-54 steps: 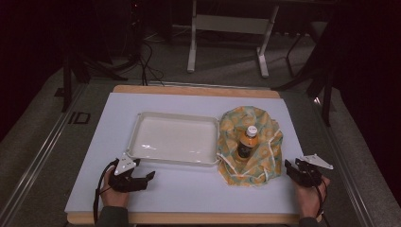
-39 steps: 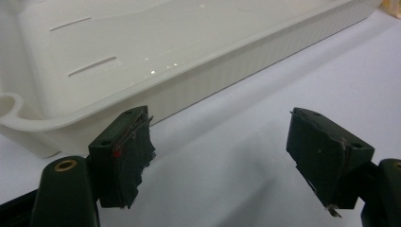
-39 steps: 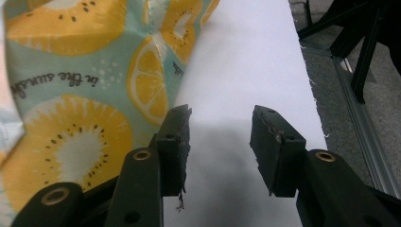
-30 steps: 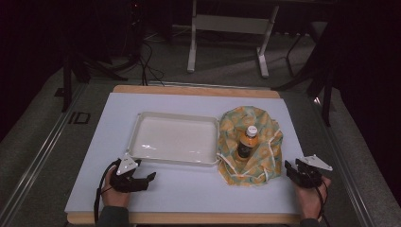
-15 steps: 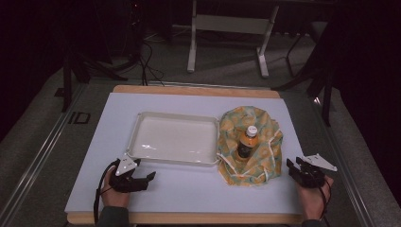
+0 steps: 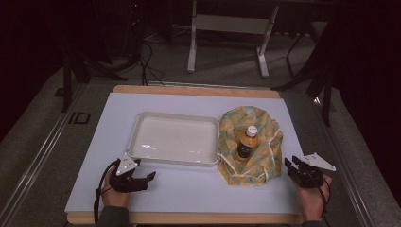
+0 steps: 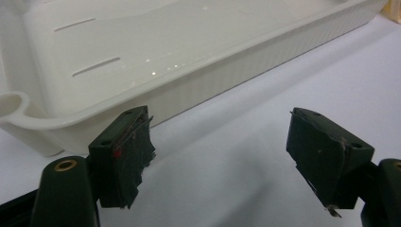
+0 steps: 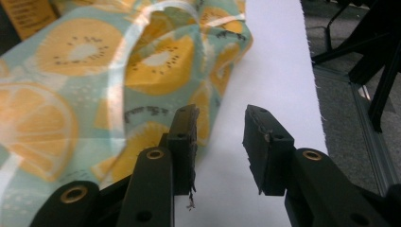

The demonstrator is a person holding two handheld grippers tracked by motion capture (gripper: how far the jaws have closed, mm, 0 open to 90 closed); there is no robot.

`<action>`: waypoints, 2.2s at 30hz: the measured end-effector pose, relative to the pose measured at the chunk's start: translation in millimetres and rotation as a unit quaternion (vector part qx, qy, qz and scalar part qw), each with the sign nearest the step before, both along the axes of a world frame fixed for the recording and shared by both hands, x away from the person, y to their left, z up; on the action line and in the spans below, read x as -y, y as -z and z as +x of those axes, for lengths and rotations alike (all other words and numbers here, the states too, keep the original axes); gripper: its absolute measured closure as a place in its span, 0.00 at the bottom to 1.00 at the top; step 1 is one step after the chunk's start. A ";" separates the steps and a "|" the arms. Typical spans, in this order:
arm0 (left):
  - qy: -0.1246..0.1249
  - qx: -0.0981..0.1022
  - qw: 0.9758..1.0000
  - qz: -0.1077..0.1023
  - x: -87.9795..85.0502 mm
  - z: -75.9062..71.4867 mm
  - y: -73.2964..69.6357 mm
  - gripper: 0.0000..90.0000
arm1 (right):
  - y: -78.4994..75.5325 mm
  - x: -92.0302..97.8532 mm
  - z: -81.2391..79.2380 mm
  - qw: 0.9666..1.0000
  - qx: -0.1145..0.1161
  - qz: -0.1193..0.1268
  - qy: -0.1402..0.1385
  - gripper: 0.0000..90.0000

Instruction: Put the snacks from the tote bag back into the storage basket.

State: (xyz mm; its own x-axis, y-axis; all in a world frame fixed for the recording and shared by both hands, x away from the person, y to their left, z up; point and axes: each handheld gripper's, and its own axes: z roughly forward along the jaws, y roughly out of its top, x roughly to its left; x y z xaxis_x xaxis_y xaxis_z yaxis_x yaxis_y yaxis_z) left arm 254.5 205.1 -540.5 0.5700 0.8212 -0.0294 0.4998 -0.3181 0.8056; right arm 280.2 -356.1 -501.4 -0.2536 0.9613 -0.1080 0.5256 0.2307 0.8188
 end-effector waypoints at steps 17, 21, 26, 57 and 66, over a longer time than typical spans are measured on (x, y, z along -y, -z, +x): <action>0.001 -0.003 1.000 0.003 0.5 0.6 0.3 0.26 | -14.4 -19.9 1.7 0.998 -0.015 -0.026 -0.050 0.71; 0.001 -0.005 1.000 0.005 1.1 0.8 0.5 0.26 | -20.1 -26.5 2.2 0.997 -0.016 -0.034 -0.065 0.77; 0.002 -0.007 1.000 0.008 1.9 1.2 0.7 0.26 | -26.4 -31.7 2.8 0.996 -0.015 -0.036 -0.083 0.81; 0.005 -0.017 1.000 0.018 4.0 3.2 1.4 0.26 | -52.9 -85.2 28.9 0.978 -0.023 -0.097 -0.184 0.98; 0.004 -0.016 1.000 0.017 3.9 2.8 1.2 0.26 | -49.7 -94.2 33.1 0.974 -0.032 -0.104 -0.197 0.97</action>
State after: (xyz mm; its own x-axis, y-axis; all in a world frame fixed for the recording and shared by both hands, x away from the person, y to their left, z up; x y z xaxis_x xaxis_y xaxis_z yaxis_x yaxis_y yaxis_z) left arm 257.3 201.2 -541.7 0.5763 0.8170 -0.0199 0.5218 -0.3491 0.7783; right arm 313.3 -261.9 -451.8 -0.6109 0.7467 -0.2631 0.4105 0.5829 0.7012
